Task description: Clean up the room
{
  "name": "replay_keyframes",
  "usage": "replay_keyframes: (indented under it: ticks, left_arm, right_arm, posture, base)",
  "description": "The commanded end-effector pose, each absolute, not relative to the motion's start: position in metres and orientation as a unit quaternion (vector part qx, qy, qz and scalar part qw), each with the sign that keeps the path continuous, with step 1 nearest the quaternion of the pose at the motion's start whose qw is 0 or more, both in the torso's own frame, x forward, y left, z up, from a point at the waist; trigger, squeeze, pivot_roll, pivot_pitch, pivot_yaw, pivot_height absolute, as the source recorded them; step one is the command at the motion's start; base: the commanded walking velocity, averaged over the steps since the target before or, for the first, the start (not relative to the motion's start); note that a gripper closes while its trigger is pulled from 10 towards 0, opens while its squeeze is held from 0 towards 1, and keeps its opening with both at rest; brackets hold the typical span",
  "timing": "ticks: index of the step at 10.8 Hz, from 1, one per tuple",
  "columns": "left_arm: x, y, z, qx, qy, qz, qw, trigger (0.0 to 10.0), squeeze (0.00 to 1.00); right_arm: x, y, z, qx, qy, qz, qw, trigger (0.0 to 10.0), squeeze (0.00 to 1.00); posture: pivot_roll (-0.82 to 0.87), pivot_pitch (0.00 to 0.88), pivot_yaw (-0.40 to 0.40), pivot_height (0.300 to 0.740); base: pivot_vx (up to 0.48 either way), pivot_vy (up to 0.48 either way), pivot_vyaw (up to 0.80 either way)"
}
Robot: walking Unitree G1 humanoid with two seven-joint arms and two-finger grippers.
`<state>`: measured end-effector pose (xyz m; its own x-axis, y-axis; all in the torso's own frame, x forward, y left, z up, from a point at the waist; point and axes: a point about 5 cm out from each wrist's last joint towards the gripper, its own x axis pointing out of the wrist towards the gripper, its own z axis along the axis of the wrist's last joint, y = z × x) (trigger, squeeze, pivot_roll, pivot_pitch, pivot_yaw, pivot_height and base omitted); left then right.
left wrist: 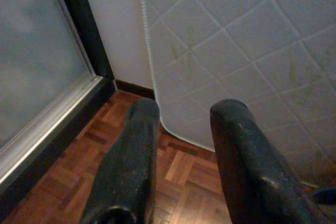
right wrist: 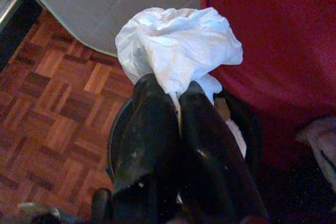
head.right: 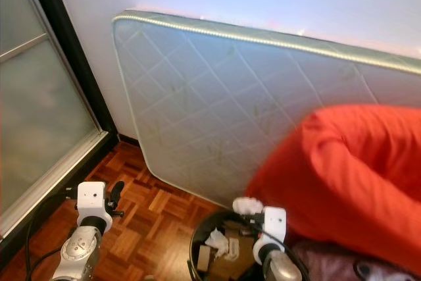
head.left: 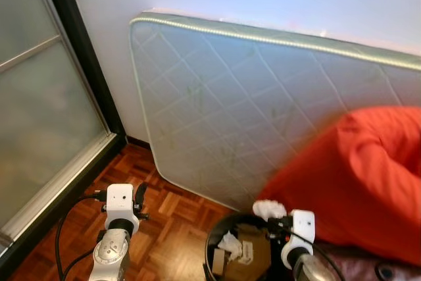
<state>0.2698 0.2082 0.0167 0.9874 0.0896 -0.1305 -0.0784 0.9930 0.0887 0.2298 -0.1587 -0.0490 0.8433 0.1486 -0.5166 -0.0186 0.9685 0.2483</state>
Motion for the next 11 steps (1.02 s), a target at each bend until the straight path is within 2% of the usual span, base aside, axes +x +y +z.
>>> replay_keyframes:
  ticks: [1, 4, 7, 11]
  left_arm:
    - [0.2693, 0.2088, 0.0157, 0.046, 0.074, 0.040, 0.995, 10.0, 0.00]
    - [0.2701, 0.2077, 0.0155, 0.045, 0.076, 0.040, 0.995, 10.0, 0.00]
    - [0.2707, 0.2074, 0.0157, 0.044, 0.075, 0.040, 0.995, 10.0, 0.00]
    - [0.2720, 0.2056, 0.0170, 0.042, 0.073, 0.035, 0.996, 10.0, 0.00]
  right_arm:
    - [0.2268, -0.1617, -0.0512, 0.115, 0.284, 0.039, 0.951, 10.0, 0.00]
    - [0.2239, -0.1618, -0.0536, 0.100, 0.295, 0.049, 0.949, 10.0, 0.00]
    - [0.2209, -0.1609, -0.0557, 0.097, 0.301, 0.051, 0.947, 10.0, 0.00]
    - [0.2277, -0.1641, -0.0504, 0.117, 0.280, 0.029, 0.952, 10.0, 0.00]
  posture:
    - [0.19, 0.065, -0.025, 0.667]
    - [0.19, 0.069, -0.028, 0.667]
    - [0.19, 0.072, -0.029, 0.667]
    - [0.19, 0.079, -0.029, 0.667]
  base:
    - [0.000, 0.000, 0.00]
    - [0.000, 0.000, 0.00]
    - [0.000, 0.000, 0.65]
    - [0.000, 0.000, 0.00]
